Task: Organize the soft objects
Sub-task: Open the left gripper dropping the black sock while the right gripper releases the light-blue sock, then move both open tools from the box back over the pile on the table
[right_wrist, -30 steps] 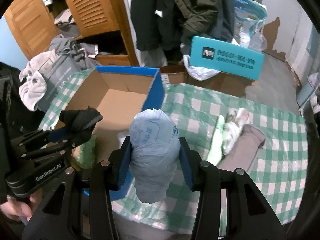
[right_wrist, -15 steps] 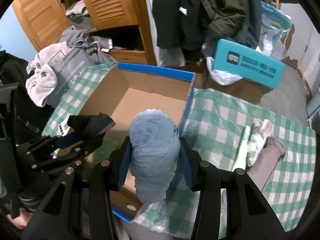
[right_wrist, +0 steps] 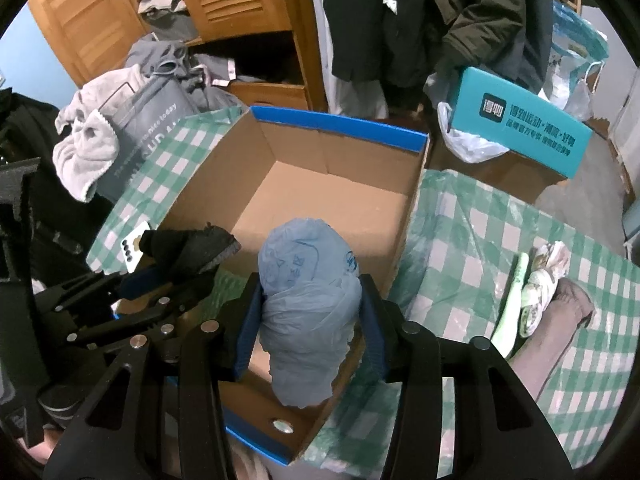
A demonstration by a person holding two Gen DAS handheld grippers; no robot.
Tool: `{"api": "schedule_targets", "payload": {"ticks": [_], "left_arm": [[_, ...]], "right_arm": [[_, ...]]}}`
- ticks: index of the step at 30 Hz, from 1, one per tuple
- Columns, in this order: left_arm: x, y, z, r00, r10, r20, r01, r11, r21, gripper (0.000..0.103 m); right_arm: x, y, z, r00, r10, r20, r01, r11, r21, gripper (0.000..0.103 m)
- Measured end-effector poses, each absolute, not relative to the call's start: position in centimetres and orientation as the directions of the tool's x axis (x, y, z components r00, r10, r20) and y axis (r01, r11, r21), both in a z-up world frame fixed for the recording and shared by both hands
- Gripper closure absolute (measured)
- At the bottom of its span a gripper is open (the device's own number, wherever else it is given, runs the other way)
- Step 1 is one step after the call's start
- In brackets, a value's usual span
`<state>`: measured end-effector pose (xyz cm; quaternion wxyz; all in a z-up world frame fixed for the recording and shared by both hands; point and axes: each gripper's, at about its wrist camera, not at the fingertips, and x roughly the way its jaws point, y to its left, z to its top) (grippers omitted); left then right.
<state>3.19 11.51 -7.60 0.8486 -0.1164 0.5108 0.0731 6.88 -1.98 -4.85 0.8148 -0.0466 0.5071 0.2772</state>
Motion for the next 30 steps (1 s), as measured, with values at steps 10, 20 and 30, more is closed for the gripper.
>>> {"api": "schedule_targets", "payload": {"ticks": [10, 20, 30], "left_arm": [[3.3, 11.8, -7.8, 0.461, 0.021, -0.887, -0.274, 0.954, -0.119, 0.054], [3.3, 10.8, -7.5, 0.473, 0.016, -0.881, -0.252, 0.96, -0.118, 0.05], [3.4, 9.0, -7.1, 0.474, 0.004, -0.881, -0.216, 0.97, -0.112, 0.048]], "right_arm": [[6.9, -2.3, -4.9, 0.33, 0.405, -0.853, -0.488, 0.847, 0.213, 0.044], [6.8, -3.9, -4.7, 0.351, 0.387, -0.852, -0.467, 0.862, 0.199, 0.038], [6.9, -6.9, -5.2, 0.374, 0.341, -0.862, -0.405, 0.897, 0.179, 0.037]]}}
